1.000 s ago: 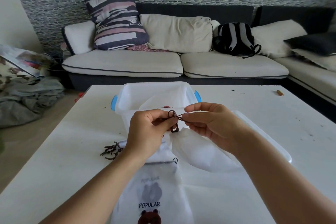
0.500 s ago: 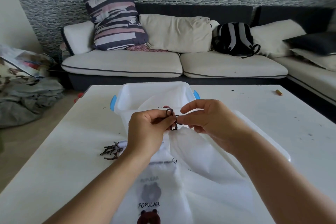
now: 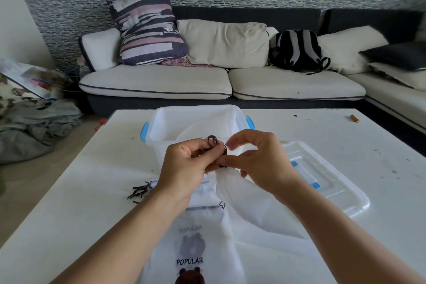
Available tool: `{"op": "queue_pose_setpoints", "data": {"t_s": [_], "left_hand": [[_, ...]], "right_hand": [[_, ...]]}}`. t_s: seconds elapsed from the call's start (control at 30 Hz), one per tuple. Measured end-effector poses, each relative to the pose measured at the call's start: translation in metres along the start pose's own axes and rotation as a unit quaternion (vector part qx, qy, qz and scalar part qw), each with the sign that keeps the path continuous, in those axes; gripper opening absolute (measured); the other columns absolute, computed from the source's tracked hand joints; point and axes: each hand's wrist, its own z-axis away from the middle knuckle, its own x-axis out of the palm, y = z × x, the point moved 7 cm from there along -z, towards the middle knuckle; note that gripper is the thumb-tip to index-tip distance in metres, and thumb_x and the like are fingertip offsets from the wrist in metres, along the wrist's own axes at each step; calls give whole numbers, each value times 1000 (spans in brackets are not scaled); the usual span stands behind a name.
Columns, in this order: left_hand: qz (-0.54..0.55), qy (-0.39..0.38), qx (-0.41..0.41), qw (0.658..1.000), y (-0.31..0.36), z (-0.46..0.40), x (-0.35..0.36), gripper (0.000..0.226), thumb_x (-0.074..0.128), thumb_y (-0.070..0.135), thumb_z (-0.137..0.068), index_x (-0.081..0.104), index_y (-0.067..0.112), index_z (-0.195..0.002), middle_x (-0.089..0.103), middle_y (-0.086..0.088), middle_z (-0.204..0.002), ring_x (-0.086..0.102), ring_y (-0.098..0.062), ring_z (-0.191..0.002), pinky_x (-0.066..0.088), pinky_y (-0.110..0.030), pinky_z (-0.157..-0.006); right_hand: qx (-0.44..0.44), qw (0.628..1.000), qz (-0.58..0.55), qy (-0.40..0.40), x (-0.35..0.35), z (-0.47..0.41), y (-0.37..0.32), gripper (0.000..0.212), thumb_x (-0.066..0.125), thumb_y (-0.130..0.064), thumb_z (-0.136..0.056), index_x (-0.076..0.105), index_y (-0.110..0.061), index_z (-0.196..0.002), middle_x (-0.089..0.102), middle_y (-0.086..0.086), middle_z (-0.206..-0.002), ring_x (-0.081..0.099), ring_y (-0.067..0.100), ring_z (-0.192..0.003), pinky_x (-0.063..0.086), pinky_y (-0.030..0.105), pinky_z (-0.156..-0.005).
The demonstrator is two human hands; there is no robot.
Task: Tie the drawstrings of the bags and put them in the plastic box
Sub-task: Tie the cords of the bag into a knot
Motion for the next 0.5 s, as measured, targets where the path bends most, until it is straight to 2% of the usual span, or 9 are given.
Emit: {"op": "queue_pose_setpoints", "data": {"t_s": [0.07, 0.13, 0.23, 0.33, 0.4, 0.5], "left_hand": [[-8, -13, 9, 1000, 4, 0, 0, 3, 74, 1, -84, 76, -1, -86, 77, -17, -83, 74, -20, -71, 58, -21, -67], [-31, -17, 20, 999, 7, 0, 0, 2, 75, 2, -83, 76, 1, -85, 77, -15, -85, 74, -20, -74, 60, -24, -68], [-59, -16, 48, 997, 10, 1, 1, 4, 77, 2, -82, 78, 5, -82, 77, -16, -87, 75, -29, -81, 63, -33, -74], [-94, -25, 98, 990, 13, 2, 3, 10, 77, -1, -81, 79, 9, -79, 76, -16, -86, 74, -34, -85, 61, -29, -69], [-134, -31, 130, 982, 15, 3, 4, 14, 77, 0, -82, 79, 14, -79, 77, -8, -81, 75, -27, -89, 61, -28, -68], [-171, -19, 155, 973, 17, 4, 3, 11, 79, 6, -82, 80, 17, -81, 77, 0, -79, 75, -20, -82, 61, -30, -76]], "right_hand": [[-11, 998, -10, -54, 7, 0, -1, 15, 84, -16, -80, 77, -15, -93, 77, -2, -87, 52, 8, -44, 42, 17, -46], [-11, 997, -11, -78, 12, 1, -1, 4, 79, -16, -85, 79, -12, -88, 77, 5, -77, 50, 8, -48, 40, 17, -48], [-5, 998, 5, -61, 8, 0, 1, 10, 80, -16, -84, 78, -11, -75, 71, 4, -61, 49, 12, -49, 40, 20, -50], [-1, 997, 34, -75, 5, 0, 0, 19, 78, -13, -85, 73, -13, -66, 62, -5, -49, 46, 14, -45, 37, 20, -48], [-4, 995, 60, -80, 5, 0, -1, 17, 76, -11, -85, 73, -10, -69, 62, -6, -48, 48, 12, -43, 37, 17, -46], [0, 995, 31, -98, 5, -1, -2, 7, 76, -9, -87, 79, -5, -82, 71, 4, -61, 58, 13, -50, 48, 20, -53]]}}
